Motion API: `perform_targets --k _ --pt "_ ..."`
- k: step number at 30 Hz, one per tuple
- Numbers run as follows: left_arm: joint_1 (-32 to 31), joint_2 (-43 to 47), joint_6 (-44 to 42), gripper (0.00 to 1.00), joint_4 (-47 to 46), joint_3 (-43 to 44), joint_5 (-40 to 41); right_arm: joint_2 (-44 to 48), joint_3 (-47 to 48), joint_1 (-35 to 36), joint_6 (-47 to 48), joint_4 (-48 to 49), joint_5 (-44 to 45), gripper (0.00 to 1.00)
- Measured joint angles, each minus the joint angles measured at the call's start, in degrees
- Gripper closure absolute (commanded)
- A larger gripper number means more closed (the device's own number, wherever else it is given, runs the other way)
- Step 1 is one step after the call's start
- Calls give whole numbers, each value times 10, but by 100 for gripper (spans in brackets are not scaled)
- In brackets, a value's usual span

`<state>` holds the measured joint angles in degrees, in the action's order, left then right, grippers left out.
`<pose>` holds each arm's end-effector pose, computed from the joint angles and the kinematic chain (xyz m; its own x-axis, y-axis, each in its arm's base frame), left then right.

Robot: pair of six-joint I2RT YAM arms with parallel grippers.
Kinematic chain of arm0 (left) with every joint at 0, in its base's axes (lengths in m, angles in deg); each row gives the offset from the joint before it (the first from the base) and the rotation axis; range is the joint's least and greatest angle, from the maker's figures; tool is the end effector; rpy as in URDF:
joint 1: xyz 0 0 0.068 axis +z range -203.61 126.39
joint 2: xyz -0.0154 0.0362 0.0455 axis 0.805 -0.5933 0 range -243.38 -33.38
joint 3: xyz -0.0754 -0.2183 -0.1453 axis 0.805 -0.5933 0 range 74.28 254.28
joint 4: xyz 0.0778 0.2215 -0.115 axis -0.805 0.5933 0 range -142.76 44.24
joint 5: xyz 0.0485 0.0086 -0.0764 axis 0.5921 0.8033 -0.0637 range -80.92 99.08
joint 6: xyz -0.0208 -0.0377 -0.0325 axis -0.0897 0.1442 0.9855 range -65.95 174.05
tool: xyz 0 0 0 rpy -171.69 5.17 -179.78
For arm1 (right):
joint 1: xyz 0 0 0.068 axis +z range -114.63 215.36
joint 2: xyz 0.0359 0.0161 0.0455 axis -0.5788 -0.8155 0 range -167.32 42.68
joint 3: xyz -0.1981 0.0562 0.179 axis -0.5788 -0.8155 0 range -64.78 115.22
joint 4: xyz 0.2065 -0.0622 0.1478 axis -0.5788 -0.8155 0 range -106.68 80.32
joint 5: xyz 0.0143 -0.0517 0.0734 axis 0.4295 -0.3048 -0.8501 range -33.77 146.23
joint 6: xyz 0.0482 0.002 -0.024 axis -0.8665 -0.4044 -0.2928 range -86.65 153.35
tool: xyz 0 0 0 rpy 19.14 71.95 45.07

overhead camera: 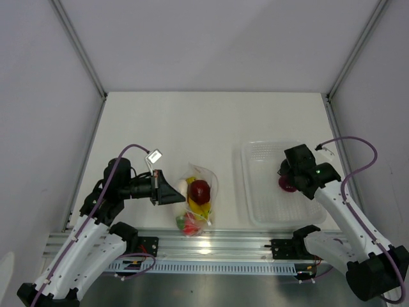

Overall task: Place the food in the zip-top bag and seal the zipper
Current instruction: Pick up the fake fruit from the bin.

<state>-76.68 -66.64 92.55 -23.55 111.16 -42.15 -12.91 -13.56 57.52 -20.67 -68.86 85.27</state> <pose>0.1056 -0.0753 0.2921 -0.8664 -0.0547 -0.4964 0.4511 0.3406 -0.8249 0.1607 0.0467 0.2785 -0.5920 0.5228 -0.6133 0.5950 0.7969 0.1050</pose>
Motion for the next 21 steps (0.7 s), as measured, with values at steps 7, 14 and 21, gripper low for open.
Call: perform_targets --k 7,14,21 --pt "0 0 0 99 1 0 0 -19 -66 -60 -1 56 -27 1" --pt "0 0 0 99 1 0 0 -66 -90 -73 29 138 -56 1" --pt "0 -2 0 100 0 0 0 -122 -96 -80 49 193 -60 1"
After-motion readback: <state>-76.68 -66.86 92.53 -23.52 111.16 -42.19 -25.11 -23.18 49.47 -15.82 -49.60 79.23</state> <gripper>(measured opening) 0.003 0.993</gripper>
